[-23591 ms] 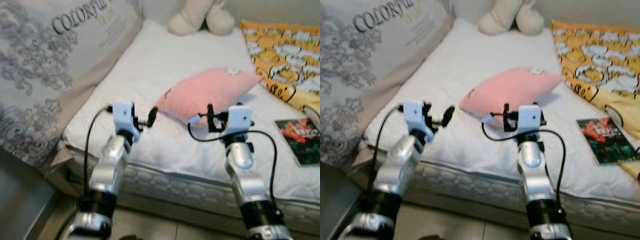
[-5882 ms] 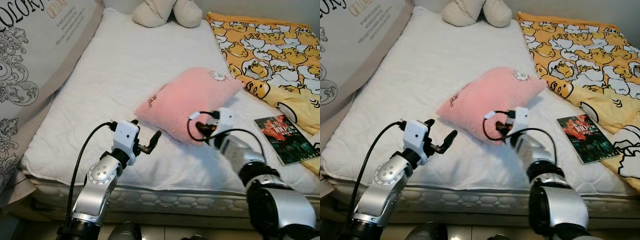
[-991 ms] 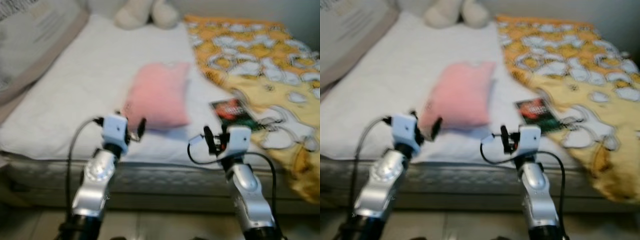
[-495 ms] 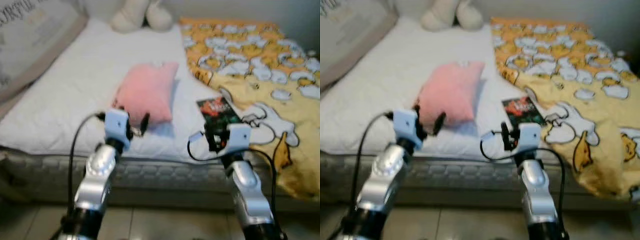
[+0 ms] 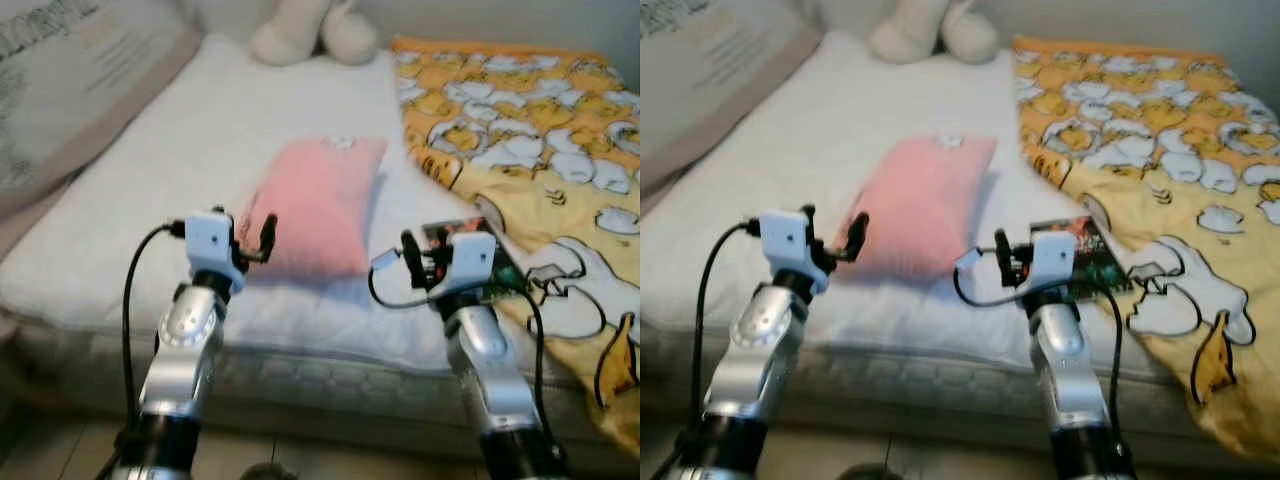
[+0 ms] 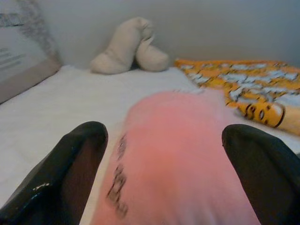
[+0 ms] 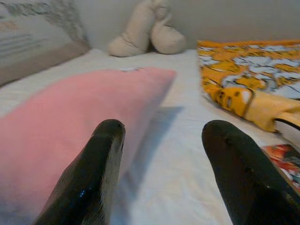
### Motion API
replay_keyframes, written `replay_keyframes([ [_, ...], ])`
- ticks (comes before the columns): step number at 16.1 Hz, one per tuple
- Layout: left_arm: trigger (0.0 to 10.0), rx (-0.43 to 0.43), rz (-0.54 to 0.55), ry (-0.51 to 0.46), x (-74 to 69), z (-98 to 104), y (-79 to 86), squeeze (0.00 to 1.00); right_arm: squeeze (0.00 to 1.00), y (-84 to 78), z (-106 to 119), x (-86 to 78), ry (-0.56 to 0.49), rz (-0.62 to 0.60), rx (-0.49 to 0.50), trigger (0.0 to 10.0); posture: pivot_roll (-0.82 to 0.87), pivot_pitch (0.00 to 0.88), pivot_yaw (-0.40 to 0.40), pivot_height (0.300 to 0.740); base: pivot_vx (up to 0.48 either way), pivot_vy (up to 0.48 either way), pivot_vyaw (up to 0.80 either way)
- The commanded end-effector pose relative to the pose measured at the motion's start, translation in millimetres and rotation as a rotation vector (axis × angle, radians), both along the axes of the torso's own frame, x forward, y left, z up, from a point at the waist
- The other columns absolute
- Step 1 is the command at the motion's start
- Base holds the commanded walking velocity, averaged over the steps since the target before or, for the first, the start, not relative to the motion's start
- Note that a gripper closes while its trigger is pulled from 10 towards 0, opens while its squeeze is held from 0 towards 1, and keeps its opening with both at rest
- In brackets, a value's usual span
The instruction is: Clean up the room
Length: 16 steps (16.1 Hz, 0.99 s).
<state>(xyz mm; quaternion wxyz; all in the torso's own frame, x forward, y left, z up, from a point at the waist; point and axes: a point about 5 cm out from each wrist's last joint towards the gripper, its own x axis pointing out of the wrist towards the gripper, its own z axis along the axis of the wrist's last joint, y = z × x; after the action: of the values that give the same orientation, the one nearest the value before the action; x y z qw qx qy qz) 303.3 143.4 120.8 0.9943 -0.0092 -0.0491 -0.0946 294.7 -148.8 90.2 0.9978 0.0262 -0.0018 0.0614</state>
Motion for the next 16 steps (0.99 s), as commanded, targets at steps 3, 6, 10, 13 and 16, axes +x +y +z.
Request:
replay_keyframes([
  [3,10.0,0.008,-0.030,-0.006,0.4,4,-6.9,0.00,0.00,-10.2,-4,-2.0,0.022,-0.028,0.000,10.0,0.03,0.000,-0.007,0.727,0.000,0.476,0.00],
  [6,10.0,0.064,-0.012,0.002,11.6,6,-1.8,0.00,0.00,-12.2,-2,0.2,0.030,-0.029,0.020,10.0,0.03,0.000,-0.010,0.727,0.090,0.277,0.00],
  [10,10.0,0.077,-0.033,0.093,38.7,7,7.7,0.00,0.00,-35.0,12,18.9,0.027,-0.083,0.051,10.0,0.02,0.000,0.003,0.727,0.000,0.000,0.00],
  [13,10.0,0.086,-0.083,0.032,42.9,20,0.6,0.00,0.00,-48.7,25,24.1,-0.020,-0.123,0.022,10.0,0.01,0.000,0.013,0.727,0.000,0.000,0.00],
  [16,10.0,0.080,-0.122,-0.014,29.8,16,-19.2,0.00,0.00,-39.9,18,16.8,-0.014,-0.121,-0.014,10.0,0.00,0.000,0.015,0.727,0.092,-0.097,0.00],
])
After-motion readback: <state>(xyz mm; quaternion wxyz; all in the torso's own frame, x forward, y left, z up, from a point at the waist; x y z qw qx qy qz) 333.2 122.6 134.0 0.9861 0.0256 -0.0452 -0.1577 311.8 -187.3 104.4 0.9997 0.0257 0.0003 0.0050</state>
